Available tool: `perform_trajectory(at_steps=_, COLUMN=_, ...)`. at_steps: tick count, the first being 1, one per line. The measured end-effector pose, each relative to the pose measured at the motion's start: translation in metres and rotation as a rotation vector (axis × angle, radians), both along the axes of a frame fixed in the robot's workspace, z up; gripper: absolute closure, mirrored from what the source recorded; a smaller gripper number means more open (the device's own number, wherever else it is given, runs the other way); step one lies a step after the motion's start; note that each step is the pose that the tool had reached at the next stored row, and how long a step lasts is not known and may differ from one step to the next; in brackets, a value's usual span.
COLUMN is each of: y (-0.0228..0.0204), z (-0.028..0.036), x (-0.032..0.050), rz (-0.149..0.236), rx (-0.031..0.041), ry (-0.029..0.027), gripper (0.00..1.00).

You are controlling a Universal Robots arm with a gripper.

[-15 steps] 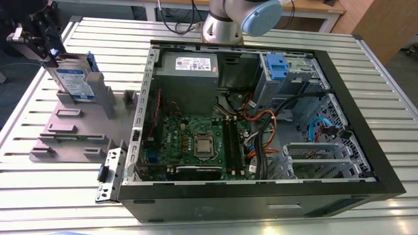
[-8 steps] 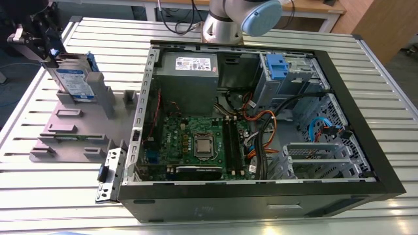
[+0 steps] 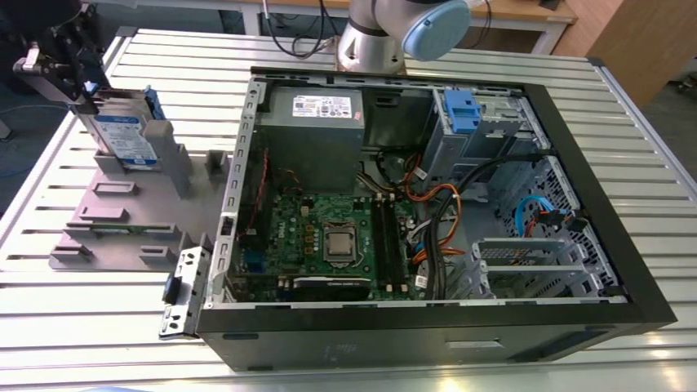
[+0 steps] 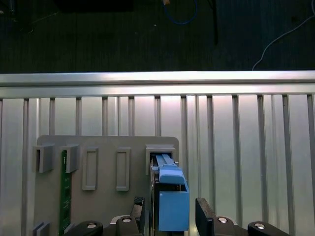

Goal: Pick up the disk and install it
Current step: 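Pick up the disk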

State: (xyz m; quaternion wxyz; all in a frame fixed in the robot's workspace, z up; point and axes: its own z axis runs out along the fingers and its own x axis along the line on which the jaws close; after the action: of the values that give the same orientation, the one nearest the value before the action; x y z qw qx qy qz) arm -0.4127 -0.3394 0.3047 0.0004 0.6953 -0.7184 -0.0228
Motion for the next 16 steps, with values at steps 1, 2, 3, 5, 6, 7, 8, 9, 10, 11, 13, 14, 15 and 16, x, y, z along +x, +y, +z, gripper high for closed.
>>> perform_trajectory(at_steps=1, y=0.0, z=-0.0002, x=0.0, rz=0.0, rx=0.0, ry=0.0, gripper=0.47)
perform_trajectory(at_steps=2, y=0.0, z=-0.0004, x=0.0, rz=0.0, rx=0.0, ry=0.0001, gripper=0.47)
perform_trajectory(at_steps=3, y=0.0, z=-0.0006, x=0.0, rz=0.0, rx=0.0, ry=0.0, gripper=0.47)
perform_trajectory(at_steps=5, y=0.0, z=-0.0011, x=0.0, rz=0.0, rx=0.0, ry=0.0, gripper=0.47)
perform_trajectory(at_steps=6, y=0.0, z=-0.0013, x=0.0, rz=0.0, rx=0.0, ry=0.0, gripper=0.47)
perform_trajectory(at_steps=7, y=0.0, z=-0.0014, x=0.0, rz=0.0, rx=0.0, ry=0.0, gripper=0.47)
perform_trajectory(at_steps=8, y=0.0, z=-0.0017, x=0.0, rz=0.0, rx=0.0, ry=0.0, gripper=0.47)
perform_trajectory(at_steps=9, y=0.0, z=-0.0018, x=0.0, rz=0.0, rx=0.0, ry=0.0, gripper=0.47)
perform_trajectory(at_steps=10, y=0.0, z=-0.0021, x=0.0, rz=0.0, rx=0.0, ry=0.0, gripper=0.47)
perform_trajectory(at_steps=11, y=0.0, z=-0.0023, x=0.0, rz=0.0, rx=0.0, ry=0.0, gripper=0.47)
perform_trajectory(at_steps=13, y=0.0, z=-0.0027, x=0.0, rz=0.0, rx=0.0, ry=0.0, gripper=0.47)
perform_trajectory(at_steps=14, y=0.0, z=-0.003, x=0.0, rz=0.0, rx=0.0, ry=0.0001, gripper=0.47)
perform_trajectory(at_steps=15, y=0.0, z=-0.0032, x=0.0, rz=0.0, rx=0.0, ry=0.0001, gripper=0.47)
perform_trajectory(at_steps=16, y=0.0, z=-0.0034, x=0.0, rz=0.0, rx=0.0, ry=0.0, gripper=0.47)
